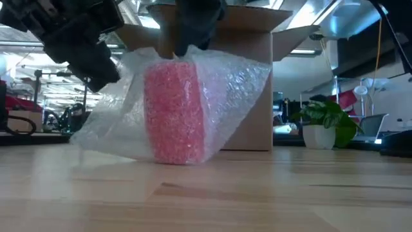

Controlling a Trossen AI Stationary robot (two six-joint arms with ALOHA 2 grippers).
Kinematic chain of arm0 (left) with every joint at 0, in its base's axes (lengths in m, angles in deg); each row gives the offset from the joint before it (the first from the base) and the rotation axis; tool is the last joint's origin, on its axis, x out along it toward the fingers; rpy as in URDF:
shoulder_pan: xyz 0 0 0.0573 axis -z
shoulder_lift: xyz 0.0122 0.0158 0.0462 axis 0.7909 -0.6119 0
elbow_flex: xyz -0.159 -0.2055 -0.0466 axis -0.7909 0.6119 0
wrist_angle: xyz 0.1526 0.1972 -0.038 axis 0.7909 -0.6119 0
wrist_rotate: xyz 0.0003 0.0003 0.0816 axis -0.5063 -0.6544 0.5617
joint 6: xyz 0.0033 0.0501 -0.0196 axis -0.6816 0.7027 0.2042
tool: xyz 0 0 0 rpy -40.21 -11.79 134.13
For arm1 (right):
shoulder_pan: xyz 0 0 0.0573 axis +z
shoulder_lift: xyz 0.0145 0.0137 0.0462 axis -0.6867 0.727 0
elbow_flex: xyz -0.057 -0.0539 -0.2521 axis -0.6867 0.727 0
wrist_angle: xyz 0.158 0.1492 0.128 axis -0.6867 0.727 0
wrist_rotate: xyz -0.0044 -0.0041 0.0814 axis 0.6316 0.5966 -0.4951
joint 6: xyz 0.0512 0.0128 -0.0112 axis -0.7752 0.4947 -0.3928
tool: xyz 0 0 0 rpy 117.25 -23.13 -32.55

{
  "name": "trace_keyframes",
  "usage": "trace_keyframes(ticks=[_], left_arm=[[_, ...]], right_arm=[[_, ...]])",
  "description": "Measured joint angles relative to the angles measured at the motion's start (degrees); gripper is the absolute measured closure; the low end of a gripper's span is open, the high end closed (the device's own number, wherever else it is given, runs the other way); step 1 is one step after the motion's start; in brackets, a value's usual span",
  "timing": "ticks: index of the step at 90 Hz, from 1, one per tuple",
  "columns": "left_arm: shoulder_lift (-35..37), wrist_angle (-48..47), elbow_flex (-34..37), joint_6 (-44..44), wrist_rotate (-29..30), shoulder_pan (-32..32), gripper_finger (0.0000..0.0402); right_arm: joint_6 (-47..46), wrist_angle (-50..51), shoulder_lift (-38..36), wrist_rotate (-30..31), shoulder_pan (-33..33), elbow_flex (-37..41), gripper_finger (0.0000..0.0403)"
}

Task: Wrap mug
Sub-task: Wrap the red mug with the transparent bubble wrap, then put the wrapped red mug into the cardboard box

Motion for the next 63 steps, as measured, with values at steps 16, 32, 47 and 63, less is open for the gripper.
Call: trace_keyframes(ticks=[16, 32, 47, 63], left_arm=[[5.2, -10.9, 0.0, -2.4, 4.6, 1.3, 0.0402], [10.6, -15.8, 0.0, -2.5, 8.7, 3.1, 0.0402], [13.6, -20.7, 0.0, -2.8, 12.1, 4.5, 0.0402], [14.8, -24.8, 0.0, -4.5, 14.7, 4.8, 0.0402]], right_arm=[[-0.4, -0.1, 0.0, -0.1, 0.0, 0.0, 0.04], [-1.7, -0.3, 0.0, -0.6, 0.0, 0.0, 0.0372], [-3.9, -1.9, 0.0, -2.1, 0.4, 0.0, 0.0324], [-5.9, -3.0, 0.1, -3.1, 1.9, 0.0, 0.029]])
